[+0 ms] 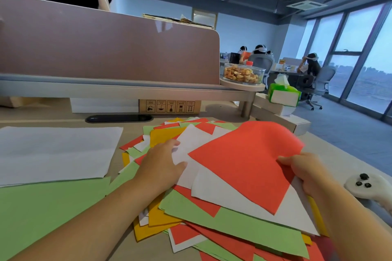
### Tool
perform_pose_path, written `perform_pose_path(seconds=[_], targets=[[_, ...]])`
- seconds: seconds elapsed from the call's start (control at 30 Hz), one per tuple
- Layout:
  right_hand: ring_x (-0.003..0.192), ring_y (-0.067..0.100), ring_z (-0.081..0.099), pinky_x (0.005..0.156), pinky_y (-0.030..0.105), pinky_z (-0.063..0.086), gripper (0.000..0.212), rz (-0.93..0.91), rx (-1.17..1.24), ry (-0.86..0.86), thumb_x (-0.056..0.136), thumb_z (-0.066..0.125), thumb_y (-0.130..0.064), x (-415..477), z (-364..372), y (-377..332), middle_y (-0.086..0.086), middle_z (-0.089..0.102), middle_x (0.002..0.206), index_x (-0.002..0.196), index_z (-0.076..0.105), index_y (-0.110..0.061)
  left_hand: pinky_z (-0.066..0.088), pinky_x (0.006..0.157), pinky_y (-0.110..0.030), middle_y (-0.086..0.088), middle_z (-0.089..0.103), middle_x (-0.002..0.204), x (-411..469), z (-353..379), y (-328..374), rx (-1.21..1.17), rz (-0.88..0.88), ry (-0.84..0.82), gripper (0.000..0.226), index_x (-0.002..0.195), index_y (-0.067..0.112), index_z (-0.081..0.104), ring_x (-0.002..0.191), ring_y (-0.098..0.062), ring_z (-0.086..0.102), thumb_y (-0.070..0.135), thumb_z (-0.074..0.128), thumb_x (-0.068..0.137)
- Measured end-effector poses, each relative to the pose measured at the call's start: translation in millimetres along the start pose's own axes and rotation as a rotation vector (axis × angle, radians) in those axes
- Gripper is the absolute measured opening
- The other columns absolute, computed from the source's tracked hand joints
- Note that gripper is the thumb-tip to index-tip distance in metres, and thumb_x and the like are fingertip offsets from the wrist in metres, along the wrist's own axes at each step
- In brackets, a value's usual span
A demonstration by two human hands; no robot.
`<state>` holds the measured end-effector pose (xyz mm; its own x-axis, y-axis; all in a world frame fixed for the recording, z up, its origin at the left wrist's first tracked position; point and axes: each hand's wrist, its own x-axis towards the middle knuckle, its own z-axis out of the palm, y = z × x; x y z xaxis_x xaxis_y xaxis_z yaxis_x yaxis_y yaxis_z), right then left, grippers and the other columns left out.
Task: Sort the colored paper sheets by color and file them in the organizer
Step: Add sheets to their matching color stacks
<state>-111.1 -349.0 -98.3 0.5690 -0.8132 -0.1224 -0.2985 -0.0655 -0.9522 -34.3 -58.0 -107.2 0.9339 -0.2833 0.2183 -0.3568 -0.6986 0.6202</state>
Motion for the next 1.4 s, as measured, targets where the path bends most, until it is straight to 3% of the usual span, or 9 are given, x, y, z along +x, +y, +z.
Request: perform_pose_path(seconds=[0.13,0.27,0.4,0.47,0.6,0.8,0.93,1.2,1.4], targets=[[0.081,0.03,0.066,0.084,0.048,0.054,0.009,-0.107,-0.034,0.119,0.073,0.074,-0.01,-1,-3,-1,0.012,0.07,0.084,0.075,0.065,-0.012,0.052,0.08,-0.03,-0.001,0.058,0.122,5,-11,7,-0.354,-0.154,0.054,0.058,0.134,0.026,0.044,0.11,-0.022,0.059,0.016,0.07,0.084],[0.09,0.027,0.063,0.09,0.044,0.051,0.036,0.138,0.429,-0.038,0.081,0.063,0.005,2,-1,-8,0.016,0.067,0.112,0.116,0.059,-0.004,0.055,0.083,-0.04,-0.011,0.071,0.096,7,-20,12,-1.278,-0.439,-0.198,0.031,0.114,0.011,0.06,0.088,-0.025,0.068,0.02,0.067,0.085],[0.046,0.023,0.063,0.058,0.04,0.054,0.027,0.245,0.448,-0.163,0.091,0.046,0.006,-13,1,-13,0.01,0.064,0.053,0.114,0.049,-0.009,0.048,0.095,-0.049,-0.015,0.072,0.106,6,-27,10,-1.693,-0.428,-0.194,0.033,0.114,0.012,0.062,0.102,-0.034,0.066,0.035,0.056,0.092],[0.031,0.02,0.058,0.045,0.036,0.055,0.029,0.283,0.481,-0.204,0.094,0.043,0.004,-18,4,-13,0.012,0.061,0.066,0.119,0.048,-0.008,0.051,0.089,-0.046,-0.016,0.071,0.103,6,-29,4,-1.793,-0.4,-0.175,0.046,0.113,0.01,0.061,0.1,-0.032,0.066,0.05,0.049,0.092],[0.034,0.021,0.059,0.086,0.036,0.045,0.023,0.331,0.47,-0.285,0.094,0.045,0.003,-28,10,-15,0.009,0.054,0.079,0.114,0.048,-0.008,0.057,0.071,-0.039,-0.011,0.07,0.093,9,-23,5,-1.47,-0.426,-0.264,0.037,0.112,0.013,0.062,0.084,-0.027,0.066,0.043,0.046,0.096],[0.033,0.021,0.058,0.035,0.033,0.051,0.013,0.316,0.366,-0.271,0.091,0.045,0.006,-30,14,-11,0.012,0.061,0.067,0.087,0.052,-0.004,0.056,0.063,-0.034,-0.002,0.075,0.08,6,-18,10,-1.373,-0.404,-0.184,0.037,0.094,0.023,0.067,0.077,-0.022,0.069,0.042,0.035,0.099],[0.046,0.023,0.06,0.054,0.036,0.055,0.017,0.295,0.441,-0.237,0.09,0.043,0.006,-22,18,-6,0.011,0.057,0.071,0.1,0.05,-0.007,0.054,0.083,-0.045,-0.014,0.07,0.111,9,-24,6,-1.464,-0.391,-0.254,0.073,0.115,0.018,0.065,0.106,-0.032,0.065,0.074,0.028,0.087],[0.039,0.019,0.06,0.05,0.027,0.054,0.013,0.263,0.346,-0.324,0.082,0.052,-0.002,-34,19,-13,0.007,0.064,0.055,0.091,0.055,-0.011,0.059,0.065,-0.039,-0.012,0.073,0.101,20,-13,-8,-1.099,-0.536,-0.03,0.028,0.119,0.015,0.059,0.087,-0.029,0.07,0.007,0.052,0.094],[0.058,0.025,0.054,0.06,0.032,0.048,0.022,0.154,0.242,-0.219,0.082,0.06,-0.007,-32,14,-10,0.015,0.06,0.077,0.103,0.057,-0.011,0.058,0.075,-0.037,-0.012,0.067,0.102,23,-20,-9,-0.889,-0.587,-0.024,0.03,0.121,0.014,0.051,0.091,-0.028,0.066,0.009,0.056,0.092]])
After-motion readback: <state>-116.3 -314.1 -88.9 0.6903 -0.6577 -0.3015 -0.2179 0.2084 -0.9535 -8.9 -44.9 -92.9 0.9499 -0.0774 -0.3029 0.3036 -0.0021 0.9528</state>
